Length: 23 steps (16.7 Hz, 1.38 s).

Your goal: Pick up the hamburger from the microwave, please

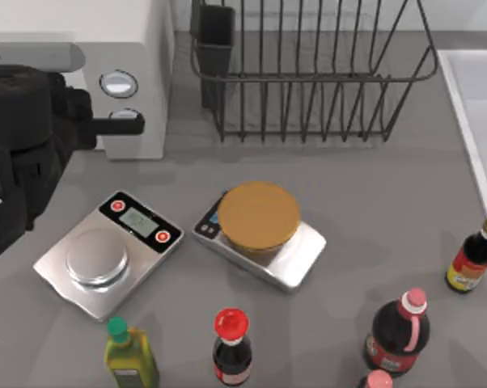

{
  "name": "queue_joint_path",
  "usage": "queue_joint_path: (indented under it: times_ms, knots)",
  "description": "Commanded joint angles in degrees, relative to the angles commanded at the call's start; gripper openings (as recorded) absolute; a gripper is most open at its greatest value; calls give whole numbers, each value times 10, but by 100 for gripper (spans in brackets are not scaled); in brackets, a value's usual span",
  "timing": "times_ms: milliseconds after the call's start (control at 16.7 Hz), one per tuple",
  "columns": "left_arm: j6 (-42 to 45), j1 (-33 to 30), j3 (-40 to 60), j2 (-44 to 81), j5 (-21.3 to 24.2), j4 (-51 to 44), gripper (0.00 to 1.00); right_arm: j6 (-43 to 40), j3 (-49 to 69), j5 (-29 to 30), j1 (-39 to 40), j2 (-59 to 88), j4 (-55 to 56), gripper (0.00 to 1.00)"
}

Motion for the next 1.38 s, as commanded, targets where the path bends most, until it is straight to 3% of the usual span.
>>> queue_joint_path:
  times_ms: [240, 420, 720, 960, 1380]
  knots:
    - [1, 10, 1, 9, 6, 11, 0, 0, 0, 0, 0, 0, 0, 100]
    - [3, 22, 4, 43, 31, 69, 0, 0, 0, 0, 0, 0, 0, 100]
    - [0, 22, -18, 181, 46, 278, 0, 0, 0, 0, 0, 0, 0, 100]
    - [4, 14, -84, 306, 26, 415, 0, 0, 0, 0, 0, 0, 0, 100]
    - [1, 0, -108, 347, 5, 456, 0, 0, 0, 0, 0, 0, 0, 100]
